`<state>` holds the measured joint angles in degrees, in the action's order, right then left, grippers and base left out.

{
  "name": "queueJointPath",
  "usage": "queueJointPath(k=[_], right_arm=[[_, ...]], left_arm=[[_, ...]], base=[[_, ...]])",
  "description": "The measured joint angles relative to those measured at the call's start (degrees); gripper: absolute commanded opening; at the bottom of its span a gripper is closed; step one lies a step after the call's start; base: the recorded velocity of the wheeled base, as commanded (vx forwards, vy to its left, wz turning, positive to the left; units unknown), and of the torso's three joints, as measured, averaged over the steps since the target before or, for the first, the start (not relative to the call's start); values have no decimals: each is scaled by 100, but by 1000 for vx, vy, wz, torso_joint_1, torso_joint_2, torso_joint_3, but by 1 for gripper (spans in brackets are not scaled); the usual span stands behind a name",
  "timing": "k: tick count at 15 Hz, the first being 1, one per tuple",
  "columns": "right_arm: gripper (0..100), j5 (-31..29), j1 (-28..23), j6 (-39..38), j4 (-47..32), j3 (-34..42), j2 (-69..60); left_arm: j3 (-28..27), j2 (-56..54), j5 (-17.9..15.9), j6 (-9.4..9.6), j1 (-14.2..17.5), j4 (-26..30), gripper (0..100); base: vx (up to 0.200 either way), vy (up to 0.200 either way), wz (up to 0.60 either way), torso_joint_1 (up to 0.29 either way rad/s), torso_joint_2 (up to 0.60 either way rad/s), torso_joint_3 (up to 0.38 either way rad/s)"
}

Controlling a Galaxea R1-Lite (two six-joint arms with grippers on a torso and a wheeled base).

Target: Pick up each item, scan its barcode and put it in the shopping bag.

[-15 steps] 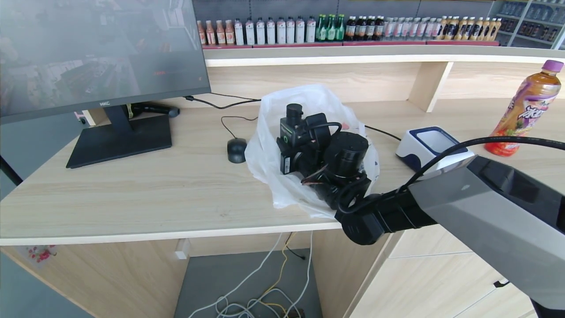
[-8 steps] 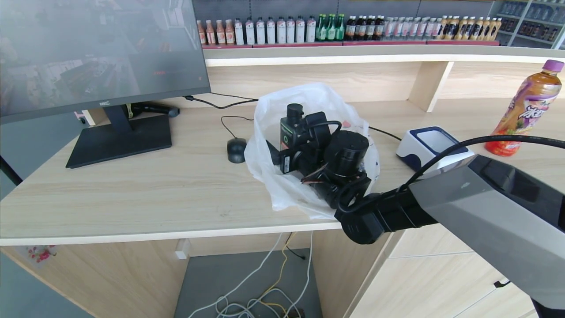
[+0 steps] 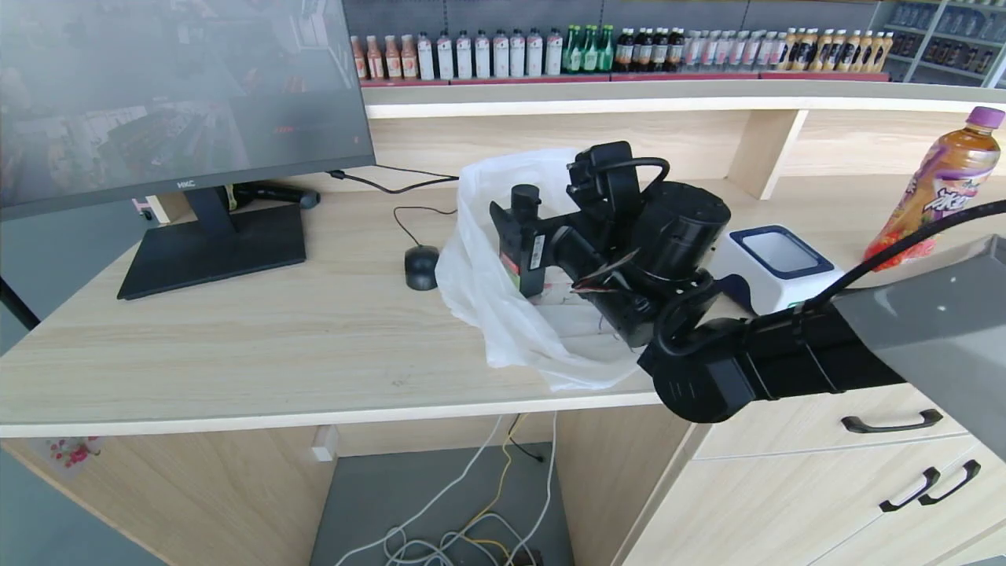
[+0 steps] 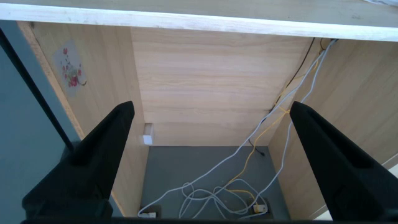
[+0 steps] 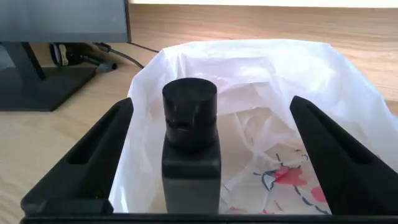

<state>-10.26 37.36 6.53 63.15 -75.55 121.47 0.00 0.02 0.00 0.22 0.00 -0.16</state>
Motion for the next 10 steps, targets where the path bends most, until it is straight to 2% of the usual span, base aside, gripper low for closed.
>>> queueJointPath(k=[2,7,10], right_arm=[[100,-21,34,-74,489,824,-418],[100,-112,135,-158,2495,3209,-1202],[100,-183,180,-167,2671,4123,-1720]], left_arm=[[0,0,0,2,0,2,100],[0,0,0,2,0,0,100],[0,0,0,-20,0,0,100]], base=[[0,0,0,0,0,0],[0,0,0,0,0,0],[0,0,0,0,0,0]])
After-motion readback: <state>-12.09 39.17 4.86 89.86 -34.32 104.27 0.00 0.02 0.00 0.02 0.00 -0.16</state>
